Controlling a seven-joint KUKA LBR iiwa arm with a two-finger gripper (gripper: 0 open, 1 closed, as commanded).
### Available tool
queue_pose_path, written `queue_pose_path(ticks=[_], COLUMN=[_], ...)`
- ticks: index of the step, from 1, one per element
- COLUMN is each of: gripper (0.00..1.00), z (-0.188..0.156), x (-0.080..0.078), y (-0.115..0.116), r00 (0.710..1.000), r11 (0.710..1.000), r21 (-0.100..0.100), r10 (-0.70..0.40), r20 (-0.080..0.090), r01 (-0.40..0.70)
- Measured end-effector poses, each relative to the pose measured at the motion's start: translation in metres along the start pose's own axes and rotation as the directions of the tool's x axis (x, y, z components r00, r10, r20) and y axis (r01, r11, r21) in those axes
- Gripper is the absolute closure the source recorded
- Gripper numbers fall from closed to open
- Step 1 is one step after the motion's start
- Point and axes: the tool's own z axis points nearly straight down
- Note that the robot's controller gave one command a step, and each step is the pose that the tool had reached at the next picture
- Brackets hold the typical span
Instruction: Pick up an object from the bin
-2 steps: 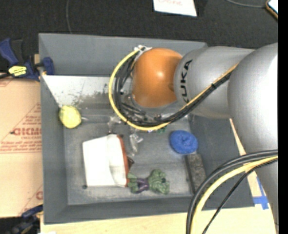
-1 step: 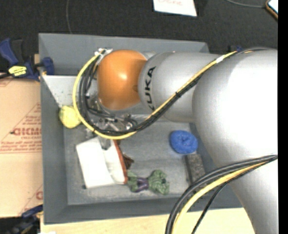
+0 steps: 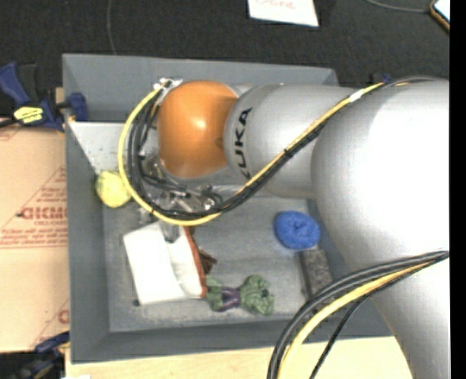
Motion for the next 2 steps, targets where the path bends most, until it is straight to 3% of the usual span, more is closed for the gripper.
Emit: queue_pose_path(ticks=[1,2], gripper=[1.00,1.00], z=[0.007,0.006], x=[0.032,0.043], y=[-0.040,-0.049], r00=[1.000,0.977], r11=[1.000,0.977], r21=[0.002,0.005], r10=[0.021,-0.213], r20=[0.010,0.014], r01=[-0.021,0.212])
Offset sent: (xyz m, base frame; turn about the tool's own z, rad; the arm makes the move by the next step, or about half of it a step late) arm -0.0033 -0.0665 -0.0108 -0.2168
